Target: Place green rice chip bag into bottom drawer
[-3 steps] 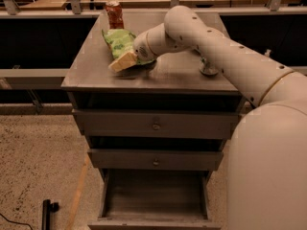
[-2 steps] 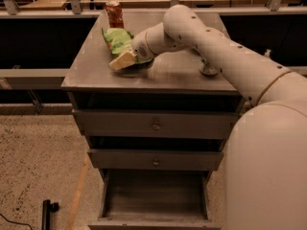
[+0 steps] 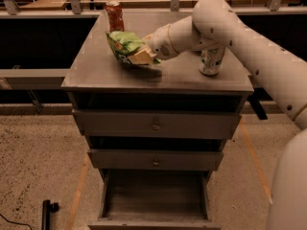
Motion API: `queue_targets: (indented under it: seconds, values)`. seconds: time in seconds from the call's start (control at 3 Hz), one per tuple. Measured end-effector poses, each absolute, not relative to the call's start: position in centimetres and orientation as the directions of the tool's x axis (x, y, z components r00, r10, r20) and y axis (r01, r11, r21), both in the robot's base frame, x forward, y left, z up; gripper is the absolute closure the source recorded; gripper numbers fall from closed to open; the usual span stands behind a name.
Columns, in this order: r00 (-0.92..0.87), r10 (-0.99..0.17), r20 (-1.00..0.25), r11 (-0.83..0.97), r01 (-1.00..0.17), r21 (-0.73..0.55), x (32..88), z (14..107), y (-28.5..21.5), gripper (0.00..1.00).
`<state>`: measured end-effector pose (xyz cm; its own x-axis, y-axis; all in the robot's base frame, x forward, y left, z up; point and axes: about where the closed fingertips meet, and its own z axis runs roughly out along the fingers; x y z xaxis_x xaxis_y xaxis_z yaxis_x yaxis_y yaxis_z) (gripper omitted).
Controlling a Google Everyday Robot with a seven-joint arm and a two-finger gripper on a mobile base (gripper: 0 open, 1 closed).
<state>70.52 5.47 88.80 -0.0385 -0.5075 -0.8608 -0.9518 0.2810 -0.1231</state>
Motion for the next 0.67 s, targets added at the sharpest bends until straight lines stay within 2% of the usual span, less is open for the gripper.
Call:
queue_targets:
  seconds: [0.33, 0.67]
  values:
    - [-0.021, -0.518, -0.855, 0.236, -0.964, -0.119, 65.66, 90.44, 2.57, 1.00]
    - [-0.026, -0.521, -0.853, 0.240, -0.964, -0.118, 65.36, 90.45, 1.95, 1.00]
